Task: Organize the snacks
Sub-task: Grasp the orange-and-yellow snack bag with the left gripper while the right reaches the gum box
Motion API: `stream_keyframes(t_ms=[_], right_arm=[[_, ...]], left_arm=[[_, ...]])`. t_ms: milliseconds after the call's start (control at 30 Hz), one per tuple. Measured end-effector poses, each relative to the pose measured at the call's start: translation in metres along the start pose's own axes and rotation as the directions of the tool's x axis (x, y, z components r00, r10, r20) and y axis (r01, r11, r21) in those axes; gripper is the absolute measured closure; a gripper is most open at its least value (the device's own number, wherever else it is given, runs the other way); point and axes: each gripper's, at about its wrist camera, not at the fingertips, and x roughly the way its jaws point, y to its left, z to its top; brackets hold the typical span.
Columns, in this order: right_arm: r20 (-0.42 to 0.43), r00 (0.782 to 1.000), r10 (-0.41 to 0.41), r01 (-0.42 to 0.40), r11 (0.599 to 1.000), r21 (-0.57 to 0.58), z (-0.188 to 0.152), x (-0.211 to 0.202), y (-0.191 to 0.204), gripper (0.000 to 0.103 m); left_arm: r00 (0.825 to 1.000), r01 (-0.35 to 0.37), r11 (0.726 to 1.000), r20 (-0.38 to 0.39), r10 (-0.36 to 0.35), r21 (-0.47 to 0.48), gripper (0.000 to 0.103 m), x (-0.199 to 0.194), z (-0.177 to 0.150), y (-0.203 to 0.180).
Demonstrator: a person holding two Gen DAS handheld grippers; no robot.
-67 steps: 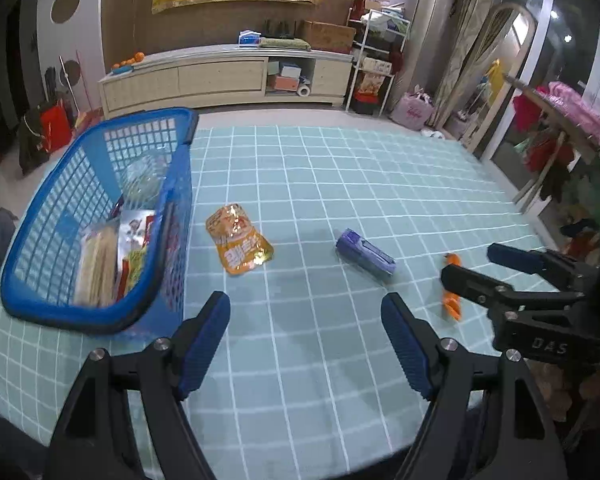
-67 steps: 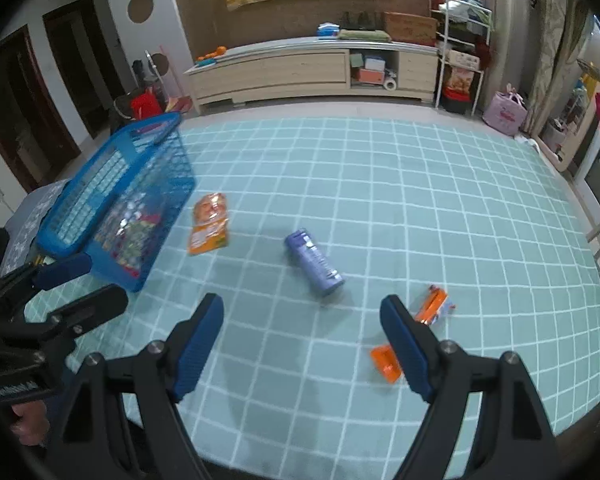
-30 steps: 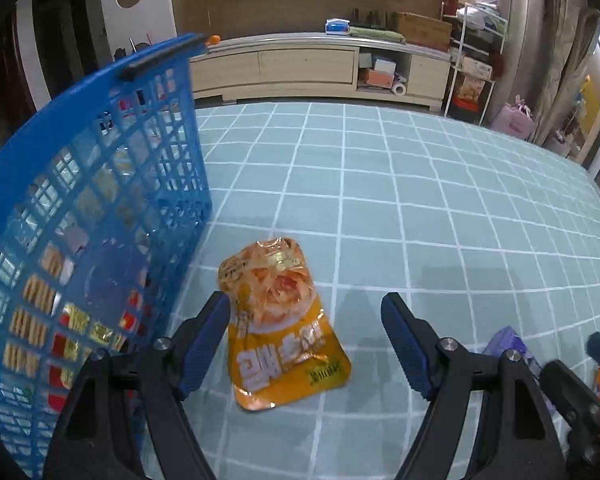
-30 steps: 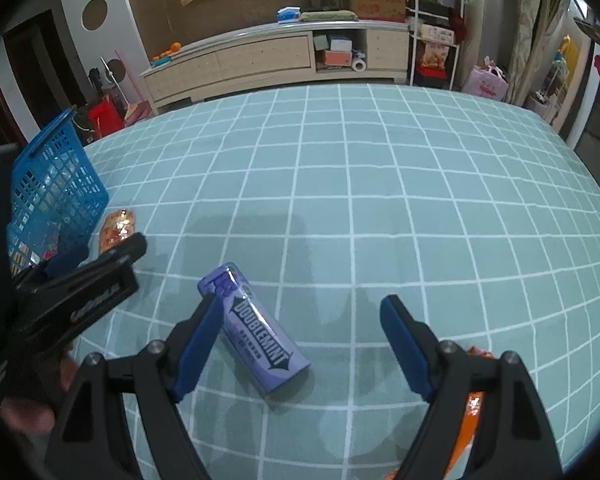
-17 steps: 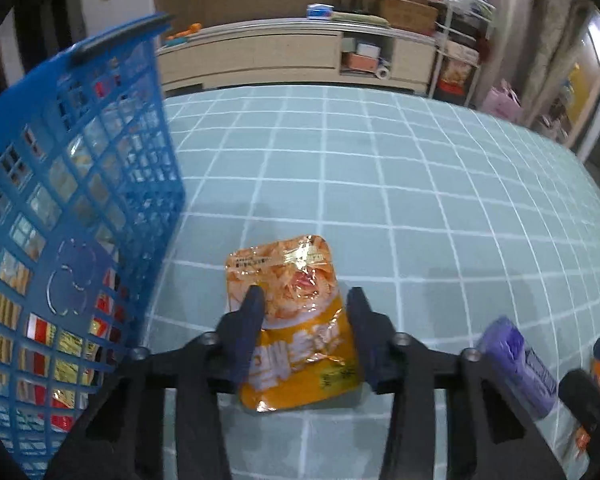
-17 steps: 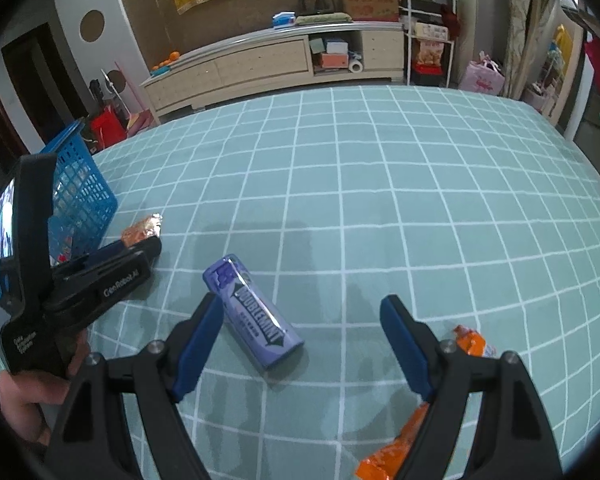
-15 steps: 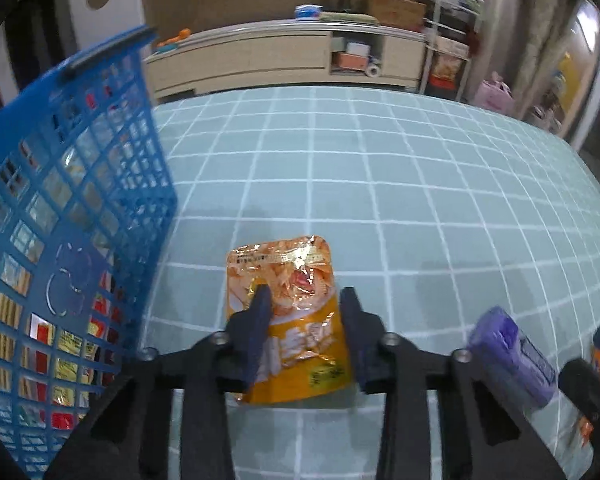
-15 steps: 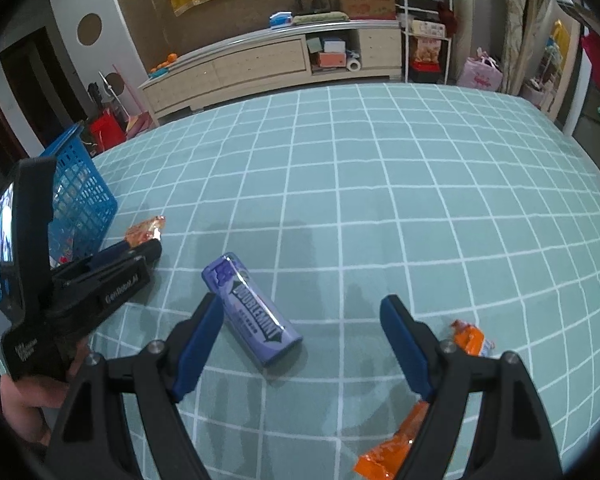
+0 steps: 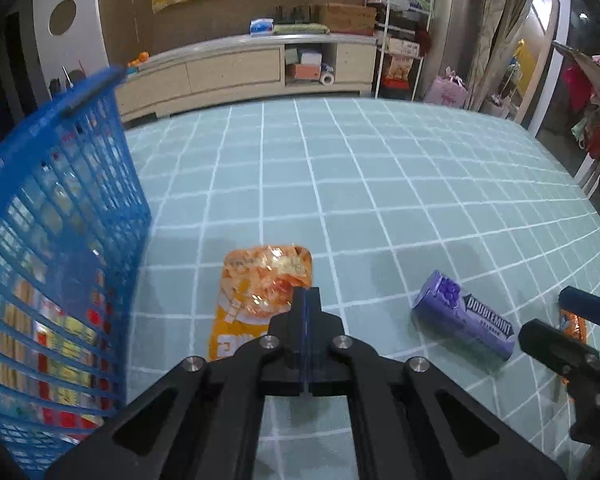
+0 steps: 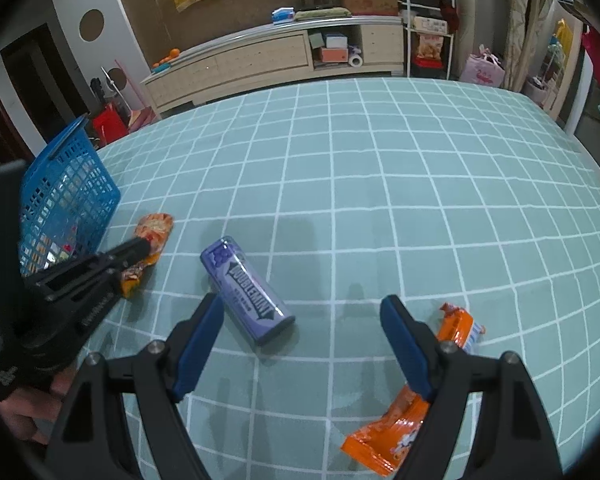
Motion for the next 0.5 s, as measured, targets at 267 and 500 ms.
stream_keyframes(t_ms=[267, 500], right_arm=[[-0.007, 1.000, 0.023, -0.023, 1.000, -0.011, 0.002, 0.006, 0.006, 0.019], [-0.005, 0.999, 0.032, -0.032, 0.999, -0.007, 0.000, 0.008, 0.005, 0.019]], left_arm=[[0.998, -0.054, 0.999, 0.031, 0.054, -0.007, 0.029, -0.008, -0.002, 0.016], [0.997, -0.040, 0.999, -0.060, 0.042, 0.034, 0.027, 0.023, 0.002, 0.016]])
